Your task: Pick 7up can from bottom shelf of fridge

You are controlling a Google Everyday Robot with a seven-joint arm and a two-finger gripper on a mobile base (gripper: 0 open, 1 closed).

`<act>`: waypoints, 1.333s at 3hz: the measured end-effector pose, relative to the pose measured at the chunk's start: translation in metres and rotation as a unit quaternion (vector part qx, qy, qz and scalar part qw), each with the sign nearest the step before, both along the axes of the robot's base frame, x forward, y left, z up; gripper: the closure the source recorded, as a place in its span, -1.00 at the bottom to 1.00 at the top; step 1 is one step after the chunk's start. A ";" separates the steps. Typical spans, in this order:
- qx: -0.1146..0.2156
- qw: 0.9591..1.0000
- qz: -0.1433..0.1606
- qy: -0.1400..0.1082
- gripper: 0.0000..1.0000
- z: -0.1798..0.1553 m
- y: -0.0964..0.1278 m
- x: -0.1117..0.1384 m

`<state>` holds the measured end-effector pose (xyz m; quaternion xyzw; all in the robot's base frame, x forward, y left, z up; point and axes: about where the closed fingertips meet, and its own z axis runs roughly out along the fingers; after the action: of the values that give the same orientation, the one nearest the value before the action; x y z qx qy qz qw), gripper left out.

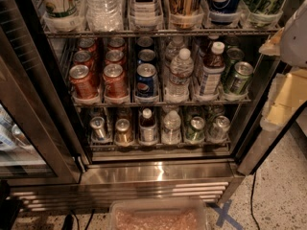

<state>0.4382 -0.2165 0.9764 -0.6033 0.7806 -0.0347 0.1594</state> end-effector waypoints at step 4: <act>0.053 0.998 0.013 -0.001 -1.00 -0.130 -0.012 -0.032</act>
Offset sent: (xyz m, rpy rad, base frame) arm 0.0008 -0.0096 -0.0440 0.0164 -0.0099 0.0002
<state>0.4062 -0.2283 0.8468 -0.6044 0.7731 0.0086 0.1923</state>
